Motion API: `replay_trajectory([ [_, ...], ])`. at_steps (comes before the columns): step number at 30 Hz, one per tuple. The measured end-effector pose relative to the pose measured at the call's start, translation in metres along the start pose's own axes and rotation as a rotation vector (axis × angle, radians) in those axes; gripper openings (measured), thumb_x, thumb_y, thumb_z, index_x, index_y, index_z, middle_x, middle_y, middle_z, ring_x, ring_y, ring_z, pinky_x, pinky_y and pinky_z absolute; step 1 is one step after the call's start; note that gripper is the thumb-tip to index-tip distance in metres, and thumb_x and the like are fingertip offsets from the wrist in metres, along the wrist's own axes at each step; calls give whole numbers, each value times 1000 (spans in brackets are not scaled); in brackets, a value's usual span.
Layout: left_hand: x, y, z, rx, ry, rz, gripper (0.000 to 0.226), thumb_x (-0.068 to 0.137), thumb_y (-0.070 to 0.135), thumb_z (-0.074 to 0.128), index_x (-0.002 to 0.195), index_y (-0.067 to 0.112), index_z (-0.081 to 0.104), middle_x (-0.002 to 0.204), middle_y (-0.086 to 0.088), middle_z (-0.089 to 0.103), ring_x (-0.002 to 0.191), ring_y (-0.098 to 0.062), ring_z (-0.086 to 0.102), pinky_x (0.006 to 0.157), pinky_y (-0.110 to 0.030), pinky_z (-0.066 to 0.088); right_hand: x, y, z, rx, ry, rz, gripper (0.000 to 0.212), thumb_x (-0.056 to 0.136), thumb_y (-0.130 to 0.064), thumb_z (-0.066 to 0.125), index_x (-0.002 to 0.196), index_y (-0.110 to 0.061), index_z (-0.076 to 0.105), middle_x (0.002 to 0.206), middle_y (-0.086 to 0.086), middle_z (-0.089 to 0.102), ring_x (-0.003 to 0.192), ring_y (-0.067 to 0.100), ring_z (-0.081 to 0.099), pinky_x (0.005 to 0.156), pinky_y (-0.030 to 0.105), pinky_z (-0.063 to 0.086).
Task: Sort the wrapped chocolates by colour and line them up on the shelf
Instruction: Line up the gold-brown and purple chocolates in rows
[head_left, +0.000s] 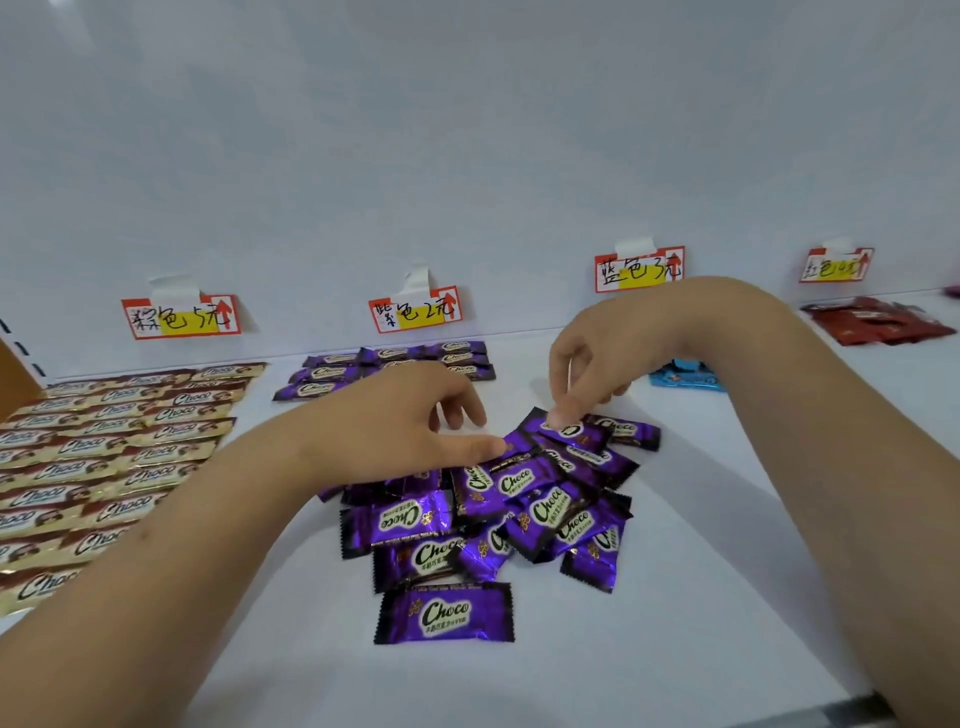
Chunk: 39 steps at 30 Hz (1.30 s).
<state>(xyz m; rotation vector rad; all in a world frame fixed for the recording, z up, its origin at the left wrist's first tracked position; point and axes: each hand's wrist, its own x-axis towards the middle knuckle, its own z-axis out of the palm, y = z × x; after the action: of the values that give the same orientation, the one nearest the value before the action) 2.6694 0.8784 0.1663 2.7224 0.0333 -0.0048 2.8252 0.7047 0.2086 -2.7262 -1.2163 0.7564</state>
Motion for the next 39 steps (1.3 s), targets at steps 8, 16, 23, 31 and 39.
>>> replay_trajectory([
  [8,4,3,8,-211,-41,17,25,78,53,72,94,35,69,89,9,66,79,-9,59,82,-32,53,4,-8,10,95,-40,-121,26,79,-34,79,94,-17,69,76,-9,64,72,10,54,71,28,47],
  [16,5,5,9,-412,19,17,10,84,29,76,91,23,72,84,14,72,70,1,64,74,-15,50,8,-1,9,441,86,-118,23,90,-16,69,112,-18,66,88,15,71,63,13,60,61,21,52],
  [23,6,-2,-1,-790,113,-105,9,95,20,63,95,11,60,89,-5,77,81,-17,73,79,-33,57,24,1,13,632,248,-60,16,91,-11,67,107,-8,66,91,17,73,71,21,70,74,31,61],
  [31,12,-17,-1,-908,206,-163,23,102,9,48,122,15,57,84,-4,69,67,-15,58,56,-24,46,34,-1,19,583,397,-64,4,90,-18,67,92,-16,65,74,3,67,56,8,56,57,23,48],
  [39,13,-14,-3,-878,292,-182,31,103,30,46,99,22,76,81,3,67,80,-13,62,86,-32,51,31,-6,20,826,281,-189,6,92,-4,62,98,-6,65,78,9,66,63,15,65,64,25,56],
])
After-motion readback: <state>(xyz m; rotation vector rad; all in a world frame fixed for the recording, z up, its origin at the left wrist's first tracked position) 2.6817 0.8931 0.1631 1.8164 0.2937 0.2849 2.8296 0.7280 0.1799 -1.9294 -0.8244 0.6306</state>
